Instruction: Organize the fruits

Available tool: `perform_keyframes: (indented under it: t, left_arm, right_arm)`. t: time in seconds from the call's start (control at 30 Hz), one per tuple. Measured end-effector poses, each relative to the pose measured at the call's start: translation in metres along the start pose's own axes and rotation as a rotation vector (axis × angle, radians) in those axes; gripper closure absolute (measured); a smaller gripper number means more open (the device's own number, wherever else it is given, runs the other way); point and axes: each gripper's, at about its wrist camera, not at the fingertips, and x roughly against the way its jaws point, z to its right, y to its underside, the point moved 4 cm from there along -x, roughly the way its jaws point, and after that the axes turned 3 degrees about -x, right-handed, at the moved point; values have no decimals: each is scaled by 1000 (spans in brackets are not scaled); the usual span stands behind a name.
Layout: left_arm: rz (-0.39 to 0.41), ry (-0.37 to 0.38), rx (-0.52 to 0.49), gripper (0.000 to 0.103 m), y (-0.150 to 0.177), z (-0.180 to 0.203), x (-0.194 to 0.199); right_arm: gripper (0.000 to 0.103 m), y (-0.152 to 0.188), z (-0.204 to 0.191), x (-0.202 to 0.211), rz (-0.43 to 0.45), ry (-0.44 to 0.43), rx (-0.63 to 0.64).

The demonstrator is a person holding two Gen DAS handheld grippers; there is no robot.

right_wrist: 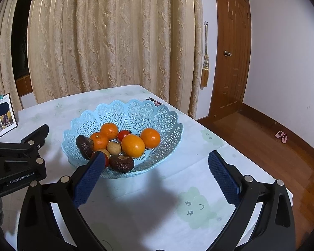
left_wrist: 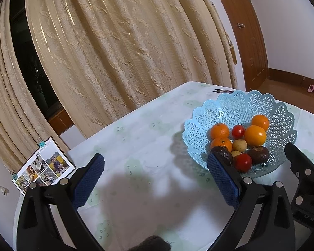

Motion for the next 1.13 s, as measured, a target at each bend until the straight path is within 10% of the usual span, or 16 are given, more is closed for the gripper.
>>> perform_keyframes:
  t: [1.13]
  left_arm:
    - [-97,20,69,5,16,-23,-6]
  right_arm:
    - [3,13,-19,-6,-94,-101,4]
